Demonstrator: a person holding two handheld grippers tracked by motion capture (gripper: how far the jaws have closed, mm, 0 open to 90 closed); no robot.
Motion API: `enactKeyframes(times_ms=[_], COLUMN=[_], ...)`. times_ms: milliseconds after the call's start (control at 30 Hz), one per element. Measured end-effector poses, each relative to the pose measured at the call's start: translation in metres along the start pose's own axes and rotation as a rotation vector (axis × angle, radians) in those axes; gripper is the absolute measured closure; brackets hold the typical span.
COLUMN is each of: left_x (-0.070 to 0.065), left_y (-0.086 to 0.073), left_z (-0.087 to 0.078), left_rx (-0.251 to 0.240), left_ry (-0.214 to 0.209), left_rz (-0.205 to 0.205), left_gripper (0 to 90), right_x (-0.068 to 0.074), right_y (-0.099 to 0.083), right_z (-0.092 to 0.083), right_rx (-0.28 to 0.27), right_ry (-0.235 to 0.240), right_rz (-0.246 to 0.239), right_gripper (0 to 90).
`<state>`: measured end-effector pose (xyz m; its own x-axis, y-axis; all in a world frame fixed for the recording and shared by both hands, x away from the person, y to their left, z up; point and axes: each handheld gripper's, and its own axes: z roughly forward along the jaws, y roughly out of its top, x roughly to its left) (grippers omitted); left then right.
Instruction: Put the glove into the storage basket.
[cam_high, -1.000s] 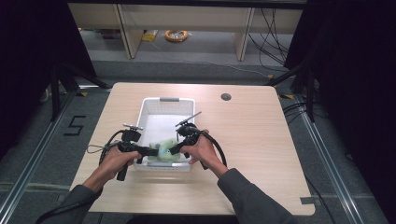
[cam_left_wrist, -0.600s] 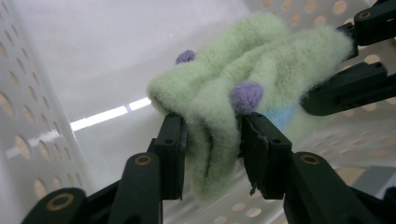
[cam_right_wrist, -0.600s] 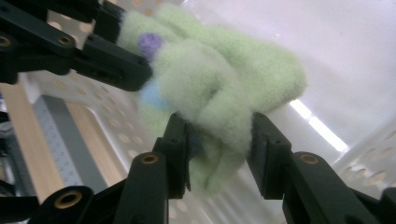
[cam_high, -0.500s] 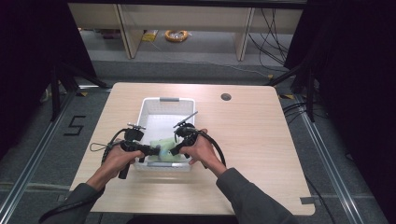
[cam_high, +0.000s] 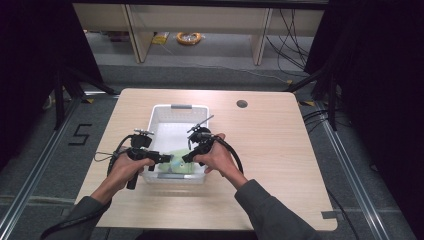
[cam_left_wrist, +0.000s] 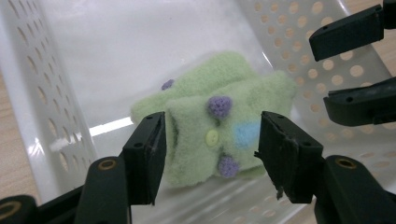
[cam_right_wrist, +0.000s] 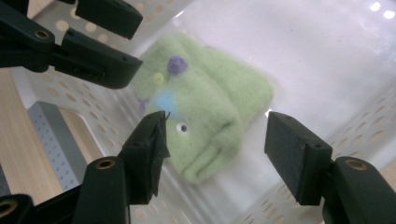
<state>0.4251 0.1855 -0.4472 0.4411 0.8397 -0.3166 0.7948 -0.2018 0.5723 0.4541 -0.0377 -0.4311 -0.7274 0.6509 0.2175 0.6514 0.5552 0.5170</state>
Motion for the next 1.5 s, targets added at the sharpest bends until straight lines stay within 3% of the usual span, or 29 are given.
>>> enactKeyframes(times_ms=[267, 333, 500, 533, 567, 633, 700, 733, 767, 900, 967, 1000, 1067, 1100, 1200, 1233, 1333, 1500], left_x=[-0.006, -0.007, -0.012, -0.013, -0.014, -0.017, -0.019, -0.020, -0.021, -0.023, -0.025, -0.025, -0.027, -0.028, -0.030, -0.031, -0.035, -0.042], left_y=[-0.002, -0.002, -0.004, -0.004, -0.005, -0.006, -0.006, -0.006, -0.006, -0.007, -0.007, -0.008, -0.009, -0.009, -0.010, -0.011, -0.012, -0.015], left_z=[-0.006, -0.007, -0.012, -0.014, -0.015, -0.017, -0.018, -0.019, -0.020, -0.023, -0.023, -0.024, -0.024, -0.025, -0.026, -0.026, -0.027, -0.028], left_rx=[-0.016, -0.020, -0.050, -0.046, -0.048, -0.052, -0.062, -0.062, -0.064, -0.067, -0.081, -0.073, -0.076, -0.079, -0.082, -0.088, -0.094, -0.106], left_ry=[-0.011, -0.033, -0.041, -0.047, -0.051, -0.065, -0.069, -0.071, -0.072, -0.073, -0.066, -0.074, -0.081, -0.086, -0.099, -0.099, -0.104, -0.131], left_rz=[-0.010, -0.009, -0.017, -0.006, -0.004, -0.005, -0.006, -0.003, 0.000, 0.008, -0.013, 0.000, 0.001, 0.001, 0.009, 0.009, 0.015, 0.028], left_gripper=[34.3, 32.9, 29.5, 28.9, 28.4, 27.1, 26.8, 26.6, 26.4, 25.9, 24.9, 24.6, 24.5, 24.4, 23.6, 23.2, 21.5, 19.0], right_x=[-0.001, -0.001, -0.003, -0.005, -0.005, -0.006, -0.005, -0.007, -0.007, -0.010, -0.011, -0.012, -0.013, -0.014, -0.013, -0.014, -0.015, -0.014], right_y=[-0.003, -0.005, -0.009, -0.010, -0.011, -0.014, -0.016, -0.016, -0.017, -0.023, -0.025, -0.026, -0.028, -0.029, -0.032, -0.032, -0.035, -0.041], right_z=[-0.012, -0.016, -0.027, -0.029, -0.031, -0.037, -0.041, -0.041, -0.044, -0.050, -0.052, -0.051, -0.054, -0.055, -0.059, -0.059, -0.062, -0.068], right_rx=[-0.044, -0.053, -0.077, -0.102, -0.087, -0.113, -0.119, -0.133, -0.130, -0.150, -0.146, -0.160, -0.149, -0.167, -0.160, -0.179, -0.191, -0.201], right_ry=[-0.005, 0.004, 0.009, 0.014, 0.013, 0.026, 0.018, 0.017, 0.015, 0.024, 0.013, 0.034, 0.037, 0.028, 0.030, 0.050, 0.045, 0.057], right_rz=[-0.022, -0.031, -0.007, -0.036, -0.004, -0.024, 0.002, -0.017, 0.003, -0.002, 0.011, 0.000, 0.009, -0.011, 0.016, -0.003, -0.029, -0.006], right_gripper=[36.0, 35.8, 32.7, 32.5, 32.3, 31.9, 31.7, 31.5, 31.5, 31.4, 31.4, 31.4, 31.2, 31.1, 30.7, 30.5, 30.0, 29.7])
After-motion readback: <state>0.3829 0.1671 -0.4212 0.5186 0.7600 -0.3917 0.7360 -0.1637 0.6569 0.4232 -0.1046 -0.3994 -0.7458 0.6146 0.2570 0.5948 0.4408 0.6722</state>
